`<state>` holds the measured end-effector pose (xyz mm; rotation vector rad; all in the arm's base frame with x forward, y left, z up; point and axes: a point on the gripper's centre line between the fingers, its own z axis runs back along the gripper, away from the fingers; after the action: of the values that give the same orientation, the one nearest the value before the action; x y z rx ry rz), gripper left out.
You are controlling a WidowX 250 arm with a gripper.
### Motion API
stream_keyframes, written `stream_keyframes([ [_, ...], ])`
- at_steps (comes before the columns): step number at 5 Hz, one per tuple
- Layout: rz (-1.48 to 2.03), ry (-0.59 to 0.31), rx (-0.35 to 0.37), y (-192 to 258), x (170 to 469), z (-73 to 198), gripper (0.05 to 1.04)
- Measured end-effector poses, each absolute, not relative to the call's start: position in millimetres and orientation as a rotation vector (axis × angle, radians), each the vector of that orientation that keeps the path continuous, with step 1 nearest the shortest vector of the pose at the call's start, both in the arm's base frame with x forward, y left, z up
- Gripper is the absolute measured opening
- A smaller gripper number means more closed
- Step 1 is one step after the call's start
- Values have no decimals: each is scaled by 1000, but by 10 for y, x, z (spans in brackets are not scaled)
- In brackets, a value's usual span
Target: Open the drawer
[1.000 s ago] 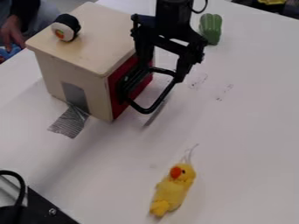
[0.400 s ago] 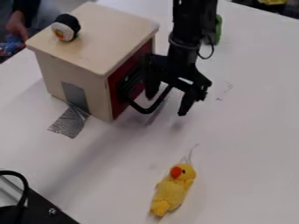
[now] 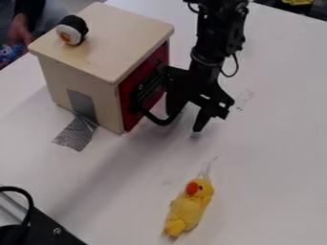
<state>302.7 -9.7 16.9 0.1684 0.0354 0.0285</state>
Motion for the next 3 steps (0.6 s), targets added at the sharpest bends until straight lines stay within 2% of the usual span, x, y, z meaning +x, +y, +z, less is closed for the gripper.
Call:
stream_keyframes([
  [1,16,41,172,-173,3022,172,377],
  [2,-6,22,162,-386,3070,223,172],
  [3,-23,17,155,-530,3087,275,122],
])
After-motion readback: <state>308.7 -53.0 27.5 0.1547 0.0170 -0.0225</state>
